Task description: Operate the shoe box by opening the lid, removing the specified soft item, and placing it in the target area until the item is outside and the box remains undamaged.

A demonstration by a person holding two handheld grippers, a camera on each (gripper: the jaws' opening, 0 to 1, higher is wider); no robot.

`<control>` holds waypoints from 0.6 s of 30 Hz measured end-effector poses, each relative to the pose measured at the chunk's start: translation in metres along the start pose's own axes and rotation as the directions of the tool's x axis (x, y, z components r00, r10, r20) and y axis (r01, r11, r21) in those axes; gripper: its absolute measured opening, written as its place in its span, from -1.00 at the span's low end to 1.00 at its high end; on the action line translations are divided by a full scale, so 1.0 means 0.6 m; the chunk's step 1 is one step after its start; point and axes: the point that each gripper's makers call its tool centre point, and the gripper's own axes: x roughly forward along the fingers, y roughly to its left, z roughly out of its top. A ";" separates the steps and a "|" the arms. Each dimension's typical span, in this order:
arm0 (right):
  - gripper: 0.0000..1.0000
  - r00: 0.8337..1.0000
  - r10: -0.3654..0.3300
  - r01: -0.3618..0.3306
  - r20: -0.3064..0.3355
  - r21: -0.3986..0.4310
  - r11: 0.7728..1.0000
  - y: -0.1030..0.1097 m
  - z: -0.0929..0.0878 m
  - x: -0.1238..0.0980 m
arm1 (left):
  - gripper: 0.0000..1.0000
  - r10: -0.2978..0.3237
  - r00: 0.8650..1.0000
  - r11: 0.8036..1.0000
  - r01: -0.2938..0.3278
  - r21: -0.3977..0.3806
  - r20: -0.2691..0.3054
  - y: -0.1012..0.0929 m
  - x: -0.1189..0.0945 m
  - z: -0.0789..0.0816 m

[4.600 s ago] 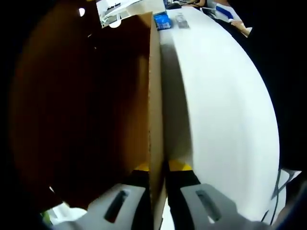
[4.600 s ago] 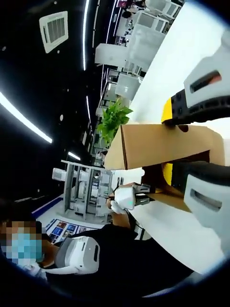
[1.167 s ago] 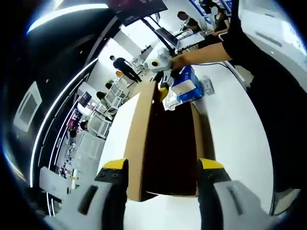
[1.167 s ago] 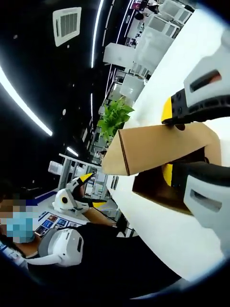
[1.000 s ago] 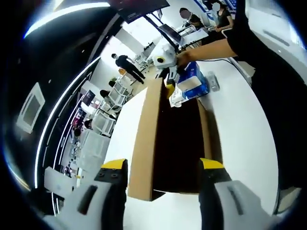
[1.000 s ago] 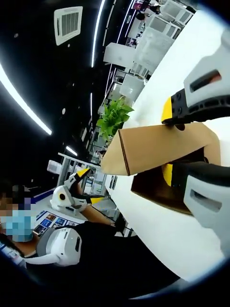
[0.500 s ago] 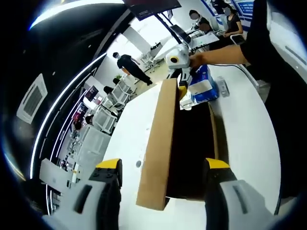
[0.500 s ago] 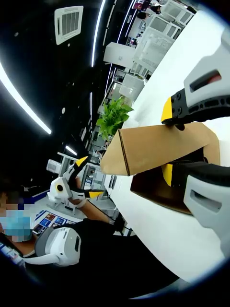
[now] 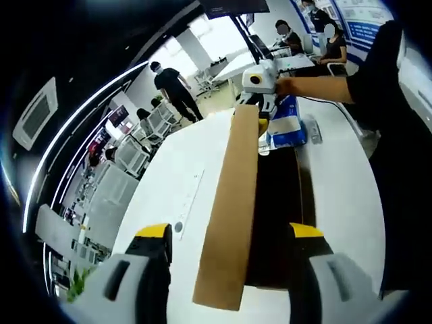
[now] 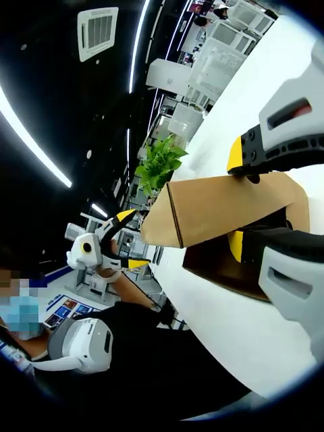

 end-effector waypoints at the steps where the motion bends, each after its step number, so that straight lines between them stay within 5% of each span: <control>1: -0.42 1.000 0.000 0.000 0.002 0.002 1.000 0.000 0.000 0.000 | 0.41 -0.010 1.000 1.000 0.010 -0.007 0.001 0.000 0.002 0.000; 18: -0.41 1.000 0.005 -0.005 -0.014 0.003 1.000 0.005 -0.003 0.000 | 0.33 -0.046 0.997 0.998 0.043 -0.046 -0.058 0.005 0.027 -0.023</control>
